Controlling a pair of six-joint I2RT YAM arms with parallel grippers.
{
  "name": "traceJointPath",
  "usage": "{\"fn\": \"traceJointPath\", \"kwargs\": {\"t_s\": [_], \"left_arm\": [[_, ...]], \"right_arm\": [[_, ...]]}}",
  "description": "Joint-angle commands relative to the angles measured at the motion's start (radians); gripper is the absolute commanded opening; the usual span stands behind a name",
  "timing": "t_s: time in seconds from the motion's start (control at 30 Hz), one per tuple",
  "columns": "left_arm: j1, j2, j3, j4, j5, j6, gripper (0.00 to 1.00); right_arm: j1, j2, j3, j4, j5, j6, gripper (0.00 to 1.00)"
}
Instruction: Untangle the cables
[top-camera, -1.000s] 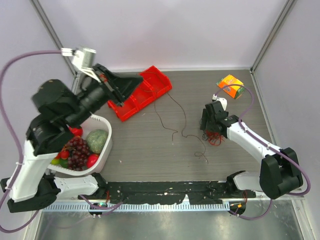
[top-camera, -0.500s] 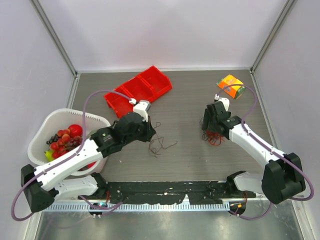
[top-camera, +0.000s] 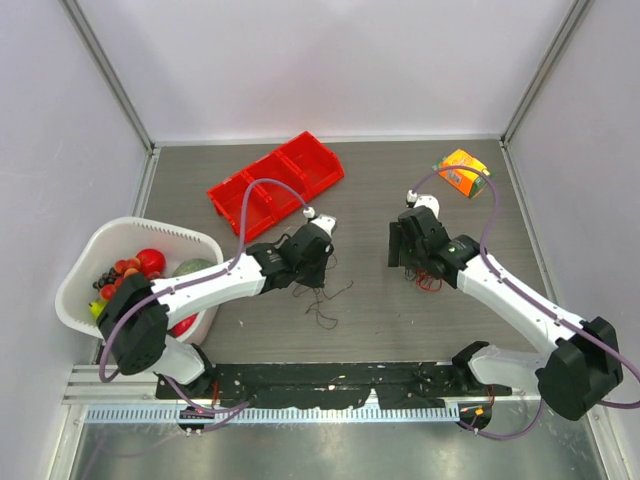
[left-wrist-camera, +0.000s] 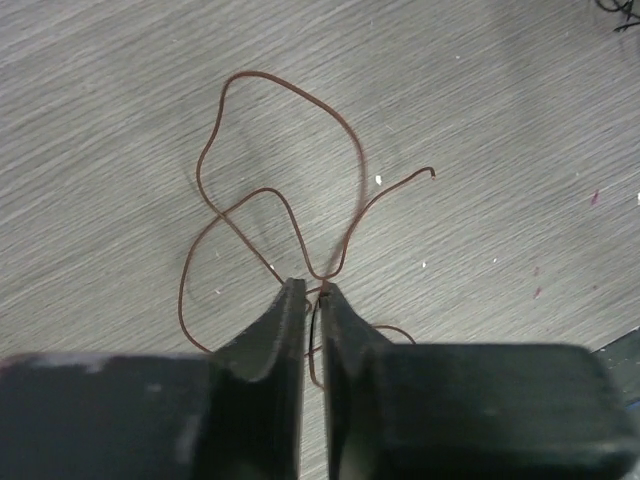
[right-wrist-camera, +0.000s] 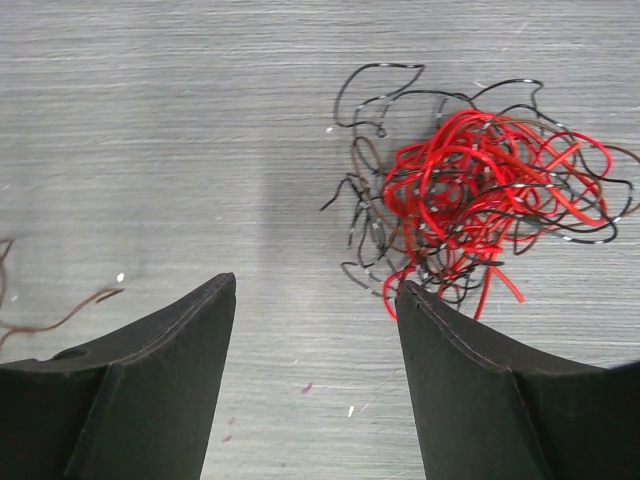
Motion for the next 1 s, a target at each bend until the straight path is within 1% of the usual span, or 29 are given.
{"fn": "traceJointPath", "kwargs": {"t_s": [0.0, 0.03, 0.07, 0.1, 0.13, 0.2, 0.27, 0.37, 0.4, 0.5, 0.6, 0.7, 0.77, 0.83, 0.87, 0.97], "left_arm": [[0.002, 0.026, 0.051, 0.062, 0.029, 0.025, 0.19], [0.005, 0.025, 0.05, 0.064, 0.026, 0.022, 0.24], [0.005, 0.017, 0.05, 0.061, 0.017, 0.016, 0.31], [0.005, 0.006, 0.042, 0.059, 0.009, 0.011, 0.37], [0.006, -0.012, 0.034, 0.061, 0.008, 0.008, 0.45], [0.008, -0.059, 0.007, 0.061, 0.014, -0.001, 0.61], [0.009, -0.113, -0.021, 0.058, 0.035, -0.01, 0.72], [0.011, -0.2, -0.064, 0.049, 0.071, -0.029, 0.81], [0.011, -0.234, -0.078, 0.043, 0.077, -0.036, 0.83], [0.011, -0.32, -0.124, 0.044, 0.084, -0.039, 0.91], [0.015, -0.343, -0.127, -0.008, 0.071, -0.044, 0.93], [0.015, -0.388, -0.136, -0.033, 0.051, -0.061, 0.88], [0.017, -0.464, -0.177, -0.007, 0.064, -0.075, 0.87], [0.017, -0.55, -0.203, 0.001, 0.084, -0.073, 0.87], [0.017, -0.59, -0.211, -0.005, 0.091, -0.072, 0.89], [0.017, -0.702, -0.211, -0.052, 0.094, -0.073, 0.91]], "right_arm": [[0.036, -0.065, 0.042, 0.012, -0.053, 0.007, 0.7], [0.042, -0.067, 0.031, 0.026, -0.116, 0.002, 0.7], [0.043, -0.068, 0.026, 0.057, -0.148, 0.001, 0.71], [0.048, -0.068, 0.01, 0.074, -0.216, 0.013, 0.71], [0.049, -0.071, 0.0, 0.119, -0.244, 0.022, 0.71], [0.054, -0.082, -0.03, 0.191, -0.346, 0.048, 0.72], [0.057, -0.088, -0.063, 0.279, -0.457, 0.076, 0.73], [0.072, -0.059, -0.086, 0.357, -0.534, 0.112, 0.73], [0.079, -0.053, -0.09, 0.395, -0.544, 0.119, 0.73], [0.103, -0.007, -0.084, 0.414, -0.54, 0.149, 0.72], [0.109, 0.005, -0.076, 0.4, -0.508, 0.143, 0.73], [0.132, 0.011, -0.083, 0.42, -0.521, 0.111, 0.73], [0.172, 0.051, -0.07, 0.442, -0.546, 0.073, 0.74], [0.216, 0.099, -0.043, 0.424, -0.52, 0.031, 0.74], [0.241, 0.123, -0.037, 0.423, -0.482, 0.011, 0.73], [0.259, 0.194, 0.003, 0.43, -0.451, -0.012, 0.74]]}}
